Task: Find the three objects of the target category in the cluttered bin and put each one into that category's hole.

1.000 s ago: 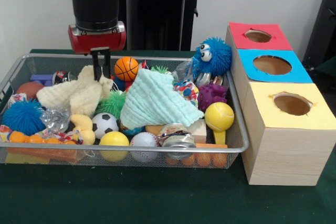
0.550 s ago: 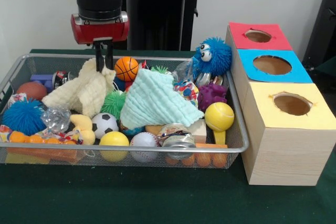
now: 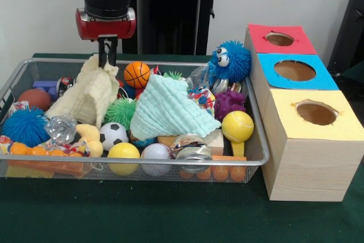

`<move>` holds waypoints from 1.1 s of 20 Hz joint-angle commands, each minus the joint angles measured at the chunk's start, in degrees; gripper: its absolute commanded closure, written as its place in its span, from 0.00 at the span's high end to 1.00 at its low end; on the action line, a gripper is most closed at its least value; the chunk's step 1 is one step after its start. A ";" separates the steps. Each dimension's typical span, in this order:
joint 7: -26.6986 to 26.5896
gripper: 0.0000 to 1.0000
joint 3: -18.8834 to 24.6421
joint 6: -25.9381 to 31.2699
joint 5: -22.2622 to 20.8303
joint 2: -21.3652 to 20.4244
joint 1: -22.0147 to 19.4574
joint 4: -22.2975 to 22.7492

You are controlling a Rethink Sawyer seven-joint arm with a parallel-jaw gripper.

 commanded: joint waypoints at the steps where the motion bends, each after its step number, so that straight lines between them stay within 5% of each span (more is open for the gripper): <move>1: 3.16 0.00 -4.76 1.04 -3.67 0.38 -0.41 4.83; 2: 2.74 1.00 -4.91 0.19 -3.52 0.43 -0.40 4.91; 6: 2.47 1.00 -4.62 -3.09 -4.17 0.31 -1.22 6.08; 12: 2.55 1.00 -4.08 -0.70 -1.71 0.16 -0.10 4.36; 17: -1.09 1.00 1.49 3.36 3.18 -1.19 0.50 1.40; 22: -4.24 1.00 7.04 0.45 5.38 -0.15 -1.14 -0.37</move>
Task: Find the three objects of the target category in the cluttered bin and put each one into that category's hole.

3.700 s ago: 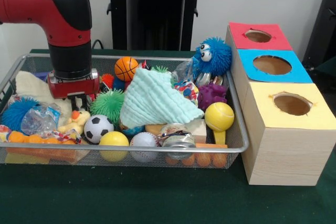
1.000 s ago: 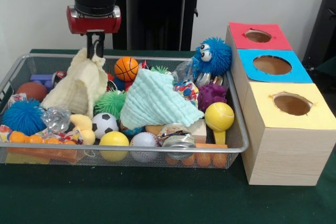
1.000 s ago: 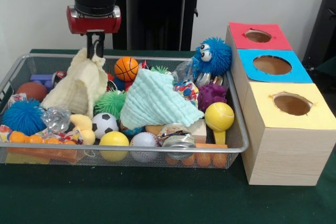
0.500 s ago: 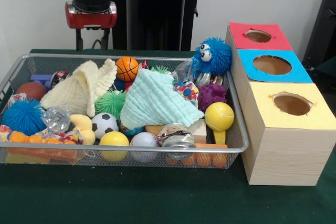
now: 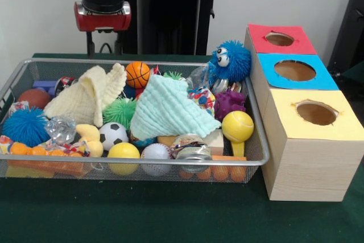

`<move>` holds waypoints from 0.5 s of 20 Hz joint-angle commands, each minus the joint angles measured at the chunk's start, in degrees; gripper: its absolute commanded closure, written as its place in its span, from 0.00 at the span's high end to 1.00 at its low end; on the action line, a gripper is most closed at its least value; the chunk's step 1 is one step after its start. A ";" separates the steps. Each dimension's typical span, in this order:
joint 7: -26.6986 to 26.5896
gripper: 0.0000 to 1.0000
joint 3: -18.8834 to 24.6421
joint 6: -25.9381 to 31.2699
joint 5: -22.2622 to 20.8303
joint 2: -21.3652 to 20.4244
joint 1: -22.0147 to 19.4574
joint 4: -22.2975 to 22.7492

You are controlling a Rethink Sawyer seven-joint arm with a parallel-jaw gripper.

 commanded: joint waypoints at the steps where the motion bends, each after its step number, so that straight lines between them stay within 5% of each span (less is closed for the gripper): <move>1: -4.49 1.00 10.40 -0.13 3.95 0.48 -1.30 -3.72; 10: -5.44 1.00 14.24 -5.08 0.67 2.68 -3.13 -5.95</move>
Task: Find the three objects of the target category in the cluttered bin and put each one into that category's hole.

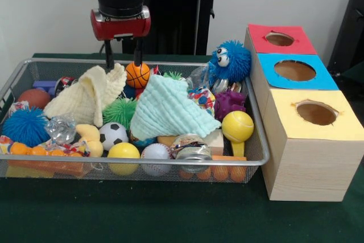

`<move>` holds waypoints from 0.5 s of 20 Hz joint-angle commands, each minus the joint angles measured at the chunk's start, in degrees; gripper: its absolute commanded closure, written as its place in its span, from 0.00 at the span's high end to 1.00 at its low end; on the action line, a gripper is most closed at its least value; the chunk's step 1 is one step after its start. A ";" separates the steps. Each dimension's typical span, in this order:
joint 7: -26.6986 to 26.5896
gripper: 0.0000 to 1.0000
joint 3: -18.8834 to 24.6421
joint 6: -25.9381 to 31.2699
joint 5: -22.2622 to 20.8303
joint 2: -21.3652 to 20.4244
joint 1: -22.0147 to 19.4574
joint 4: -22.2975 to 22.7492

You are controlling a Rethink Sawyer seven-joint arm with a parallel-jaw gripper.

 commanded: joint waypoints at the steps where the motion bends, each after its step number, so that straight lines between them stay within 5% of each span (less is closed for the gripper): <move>1: -5.54 1.00 7.22 -5.45 -2.04 2.76 -2.09 -5.03; 10: -9.91 1.00 10.67 -5.79 -4.74 8.37 -5.28 -9.09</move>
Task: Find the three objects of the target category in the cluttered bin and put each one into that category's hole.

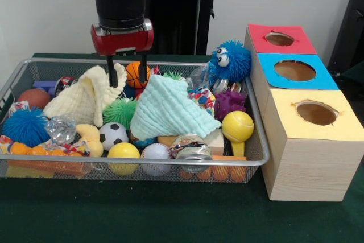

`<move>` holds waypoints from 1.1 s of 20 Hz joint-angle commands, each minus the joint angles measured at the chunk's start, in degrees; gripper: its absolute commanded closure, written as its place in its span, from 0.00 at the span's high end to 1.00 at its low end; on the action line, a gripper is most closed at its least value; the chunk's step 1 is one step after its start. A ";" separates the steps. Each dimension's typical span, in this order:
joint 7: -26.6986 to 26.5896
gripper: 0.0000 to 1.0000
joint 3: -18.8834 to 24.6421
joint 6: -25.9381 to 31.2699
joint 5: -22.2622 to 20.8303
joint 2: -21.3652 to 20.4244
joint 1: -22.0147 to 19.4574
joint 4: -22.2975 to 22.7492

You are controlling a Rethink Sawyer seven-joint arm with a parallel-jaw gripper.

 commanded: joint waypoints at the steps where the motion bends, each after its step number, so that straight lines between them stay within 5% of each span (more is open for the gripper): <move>1: -10.27 1.00 6.45 -2.52 -4.71 5.96 -2.86 -6.70; 22: -6.31 1.00 5.74 -10.87 -15.90 14.25 -5.93 -8.13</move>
